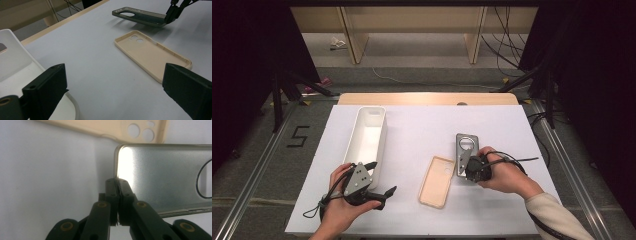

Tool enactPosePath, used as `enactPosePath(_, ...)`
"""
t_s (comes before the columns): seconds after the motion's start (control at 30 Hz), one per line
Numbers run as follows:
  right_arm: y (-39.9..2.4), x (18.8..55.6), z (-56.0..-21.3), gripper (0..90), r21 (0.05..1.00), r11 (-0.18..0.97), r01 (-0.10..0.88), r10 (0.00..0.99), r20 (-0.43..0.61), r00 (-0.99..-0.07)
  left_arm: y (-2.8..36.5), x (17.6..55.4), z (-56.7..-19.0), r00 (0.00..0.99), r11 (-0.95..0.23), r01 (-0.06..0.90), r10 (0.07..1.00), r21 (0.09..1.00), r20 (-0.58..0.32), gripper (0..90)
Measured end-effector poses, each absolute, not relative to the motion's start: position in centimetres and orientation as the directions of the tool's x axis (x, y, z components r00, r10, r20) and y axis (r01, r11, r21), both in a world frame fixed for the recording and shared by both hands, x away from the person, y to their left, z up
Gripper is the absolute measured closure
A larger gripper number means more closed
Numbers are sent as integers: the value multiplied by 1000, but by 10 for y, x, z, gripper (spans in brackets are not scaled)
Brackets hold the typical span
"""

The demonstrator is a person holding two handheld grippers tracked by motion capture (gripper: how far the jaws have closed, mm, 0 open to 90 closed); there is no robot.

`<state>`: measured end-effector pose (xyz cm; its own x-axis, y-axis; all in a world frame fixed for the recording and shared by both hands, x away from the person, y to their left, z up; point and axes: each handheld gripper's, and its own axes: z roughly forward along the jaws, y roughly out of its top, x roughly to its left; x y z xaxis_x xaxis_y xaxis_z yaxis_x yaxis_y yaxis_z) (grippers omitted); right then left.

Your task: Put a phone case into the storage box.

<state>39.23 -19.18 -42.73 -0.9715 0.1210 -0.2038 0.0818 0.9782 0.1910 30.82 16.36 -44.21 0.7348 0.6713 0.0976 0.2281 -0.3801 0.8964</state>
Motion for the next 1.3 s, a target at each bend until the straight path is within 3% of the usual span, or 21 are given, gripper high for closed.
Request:
enactPosePath(0.53, -207, 384, -423, 891, 530, 842, 103, 259, -229, -938, 148, 318, -414, 730, -345, 279, 682, 896, 35, 123)
enactPosePath(0.9, -206, 373, -422, 892, 618, 780, 97, 287, -217, -933, 123, 350, -390, 731, -345, 304, 682, 888, 15, 161)
enactPosePath(1.13, -195, 366, -422, 892, 618, 784, 57, 254, -236, -938, 92, 380, -372, 746, -386, 334, 666, 860, 10, 228)
enactPosePath(1.3, -188, 363, -423, 892, 609, 792, 36, 234, -250, -939, 68, 404, -363, 742, -380, 396, 669, 836, -47, 281)
